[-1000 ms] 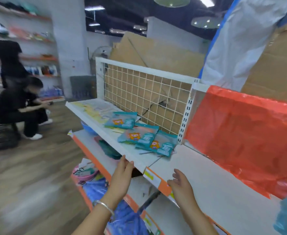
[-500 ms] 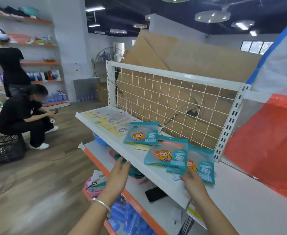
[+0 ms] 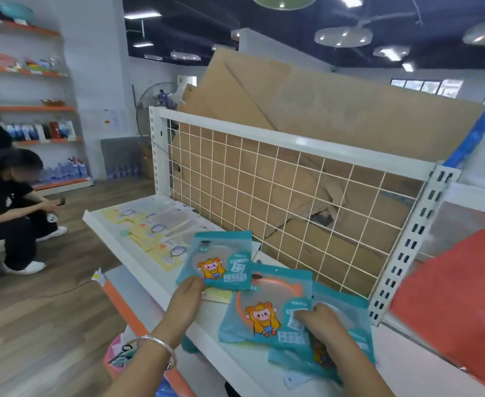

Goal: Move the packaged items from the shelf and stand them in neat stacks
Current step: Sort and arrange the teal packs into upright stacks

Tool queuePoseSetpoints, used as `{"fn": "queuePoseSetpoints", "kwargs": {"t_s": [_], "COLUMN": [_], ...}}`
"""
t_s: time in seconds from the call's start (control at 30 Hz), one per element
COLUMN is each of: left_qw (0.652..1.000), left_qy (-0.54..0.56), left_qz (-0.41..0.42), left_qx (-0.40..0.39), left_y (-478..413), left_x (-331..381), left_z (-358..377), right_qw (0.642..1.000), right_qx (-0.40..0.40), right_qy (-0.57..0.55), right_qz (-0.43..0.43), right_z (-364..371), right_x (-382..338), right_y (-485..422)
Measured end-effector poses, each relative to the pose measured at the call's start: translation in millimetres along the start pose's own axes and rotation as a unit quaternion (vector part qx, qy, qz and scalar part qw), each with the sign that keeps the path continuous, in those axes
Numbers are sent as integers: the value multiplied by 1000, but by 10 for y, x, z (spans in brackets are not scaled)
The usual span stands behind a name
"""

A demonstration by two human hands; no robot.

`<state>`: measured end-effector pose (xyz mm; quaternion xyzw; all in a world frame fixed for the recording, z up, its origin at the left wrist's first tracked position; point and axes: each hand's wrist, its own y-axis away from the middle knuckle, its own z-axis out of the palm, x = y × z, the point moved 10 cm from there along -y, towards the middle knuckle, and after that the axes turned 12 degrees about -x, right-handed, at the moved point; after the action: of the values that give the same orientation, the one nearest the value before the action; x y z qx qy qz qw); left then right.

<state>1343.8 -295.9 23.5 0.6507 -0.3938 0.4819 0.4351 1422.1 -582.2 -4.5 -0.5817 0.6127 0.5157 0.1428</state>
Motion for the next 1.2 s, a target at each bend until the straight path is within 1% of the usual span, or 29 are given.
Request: {"fn": "queuePoseSetpoints", "kwargs": {"t_s": [0.1,0.2,0.3,0.4,0.47,0.57,0.63,0.77,0.9,0.97,1.03,1.17,1.2], "left_qw": [1000,1000,996,982,968,958,962,969,958,951,947,950,945], "left_qy": [-8,-25,-77,-171,-233,-251,-225,-115,-53,-15,46,123,147], "left_qz": [-1,-13,-33,-67,-90,-123,-124,-151,-228,-250,-240,-136,-116], "left_qx": [13,11,30,36,6,-61,-94,-157,-167,-180,-208,-254,-268], "left_y": [-281,-593,-968,-1387,-1650,-1880,-1971,-2061,-2093,-2098,-2101,-2017,-1991], "left_x": [32,4,-28,-79,-124,-196,-210,-308,-474,-520,-504,-145,-55], "left_z": [-84,-195,-376,-555,-577,-511,-471,-415,-444,-427,-379,-275,-223], "right_qw": [999,997,995,991,992,991,991,989,981,978,980,983,984], "right_qx": [-30,-70,-79,-71,-68,-53,-53,-49,-53,-53,-51,3,22], "right_qy": [7,-17,-49,-94,-97,-112,-110,-134,-176,-190,-182,-178,-173], "right_qz": [-10,23,47,55,51,51,50,50,56,62,59,44,35], "right_z": [53,68,-10,-65,-78,-106,-101,-113,-86,-85,-78,-128,-152], "right_x": [-64,-59,-66,-55,-69,-54,-69,-64,-66,-48,-44,-59,-65], "right_y": [-262,-408,-506,-577,-601,-644,-651,-686,-655,-630,-612,-550,-524]}}
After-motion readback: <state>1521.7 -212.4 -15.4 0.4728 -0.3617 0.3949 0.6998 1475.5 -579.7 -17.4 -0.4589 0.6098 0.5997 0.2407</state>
